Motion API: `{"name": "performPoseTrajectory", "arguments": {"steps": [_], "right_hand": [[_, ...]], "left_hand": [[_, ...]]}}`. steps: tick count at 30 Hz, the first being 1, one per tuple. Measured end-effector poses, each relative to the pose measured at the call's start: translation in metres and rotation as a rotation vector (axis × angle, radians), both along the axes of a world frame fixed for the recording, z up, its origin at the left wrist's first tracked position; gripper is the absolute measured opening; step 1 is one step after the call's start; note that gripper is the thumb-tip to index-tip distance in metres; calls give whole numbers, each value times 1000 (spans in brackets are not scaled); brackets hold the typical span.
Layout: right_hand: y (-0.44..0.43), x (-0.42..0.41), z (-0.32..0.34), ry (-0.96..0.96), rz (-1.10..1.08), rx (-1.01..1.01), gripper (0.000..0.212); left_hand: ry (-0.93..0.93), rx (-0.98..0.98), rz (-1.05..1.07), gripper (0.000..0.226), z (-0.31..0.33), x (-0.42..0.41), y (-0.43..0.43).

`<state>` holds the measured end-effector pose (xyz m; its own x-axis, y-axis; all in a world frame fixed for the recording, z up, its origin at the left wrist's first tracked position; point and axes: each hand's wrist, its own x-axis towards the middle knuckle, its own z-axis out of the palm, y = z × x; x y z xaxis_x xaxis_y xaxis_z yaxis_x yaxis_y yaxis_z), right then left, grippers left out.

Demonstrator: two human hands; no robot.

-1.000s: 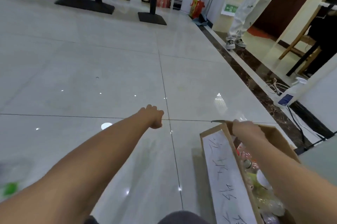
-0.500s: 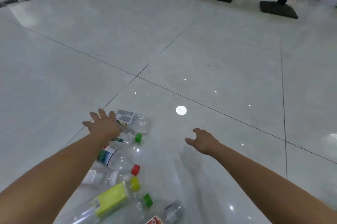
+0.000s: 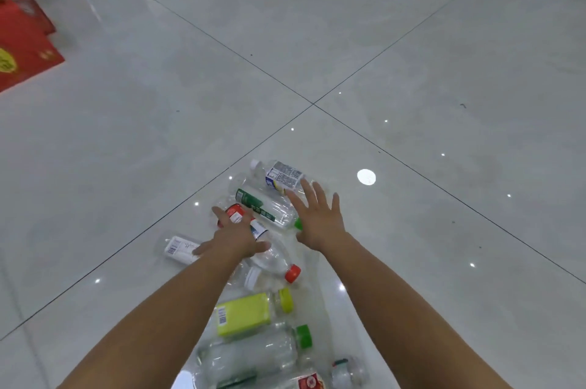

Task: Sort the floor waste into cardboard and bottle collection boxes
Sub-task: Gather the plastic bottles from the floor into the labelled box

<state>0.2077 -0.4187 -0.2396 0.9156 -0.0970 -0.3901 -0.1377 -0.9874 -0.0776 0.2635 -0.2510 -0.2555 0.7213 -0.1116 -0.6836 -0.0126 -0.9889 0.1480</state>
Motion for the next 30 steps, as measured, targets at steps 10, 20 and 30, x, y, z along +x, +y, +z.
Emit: {"name": "performPoseTrajectory", "arguments": {"steps": [10,20,30], "right_hand": [[-9,-2,-18,-5,42,-103,75],[-35,-17,-6,-123,14,-96,61],[-99,-76,6,94,-219,-168,85]], "left_hand": [[-512,-132,124,55,14,-6,-34],[-240,-155,198,76,4,-6,-72],[-282,-46,-85,89,-3,-20,-101]]}}
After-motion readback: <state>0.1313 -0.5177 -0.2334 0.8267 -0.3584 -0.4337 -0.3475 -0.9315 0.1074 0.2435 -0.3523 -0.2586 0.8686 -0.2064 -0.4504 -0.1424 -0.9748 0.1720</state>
